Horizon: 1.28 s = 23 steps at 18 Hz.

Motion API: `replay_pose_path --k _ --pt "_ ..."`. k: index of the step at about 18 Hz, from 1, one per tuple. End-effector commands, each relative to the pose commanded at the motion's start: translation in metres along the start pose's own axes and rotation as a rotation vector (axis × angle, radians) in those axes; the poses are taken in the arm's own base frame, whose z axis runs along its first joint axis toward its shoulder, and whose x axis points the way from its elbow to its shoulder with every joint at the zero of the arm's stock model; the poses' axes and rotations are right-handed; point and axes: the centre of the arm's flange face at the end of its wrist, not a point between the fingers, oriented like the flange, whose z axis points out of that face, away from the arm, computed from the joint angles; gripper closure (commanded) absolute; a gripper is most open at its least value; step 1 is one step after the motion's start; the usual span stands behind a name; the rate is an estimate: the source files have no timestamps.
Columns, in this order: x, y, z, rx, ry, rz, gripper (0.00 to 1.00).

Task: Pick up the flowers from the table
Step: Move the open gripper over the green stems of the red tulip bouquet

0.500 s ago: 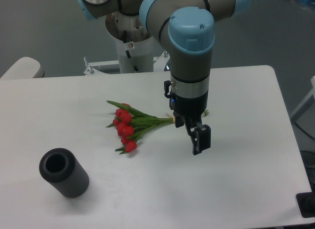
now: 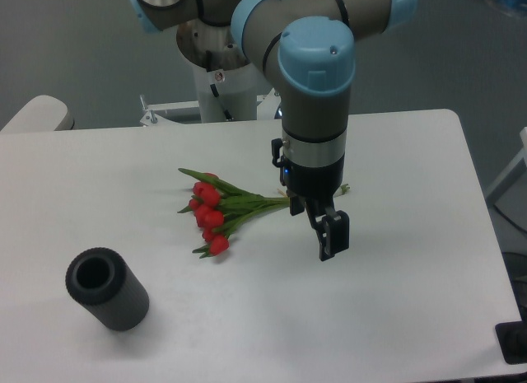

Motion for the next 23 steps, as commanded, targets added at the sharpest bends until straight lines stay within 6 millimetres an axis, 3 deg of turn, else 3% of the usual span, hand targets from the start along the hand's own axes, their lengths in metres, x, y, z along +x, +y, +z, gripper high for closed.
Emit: replay_pose_path --k 7,13,16,18,23 --pt "0.024 0.002 0.020 0.013 0.029 -0.187 0.00" --pt "0.067 0.009 0.055 -0.013 0.121 -0.184 0.00" --pt "0.078 0.015 0.069 -0.093 0.146 -0.175 0.00" --pt "0.090 0.009 0.087 -0.197 0.180 -0.128 0.00" --pt "0.126 0.011 0.128 -0.223 0.281 -0.083 0.00"
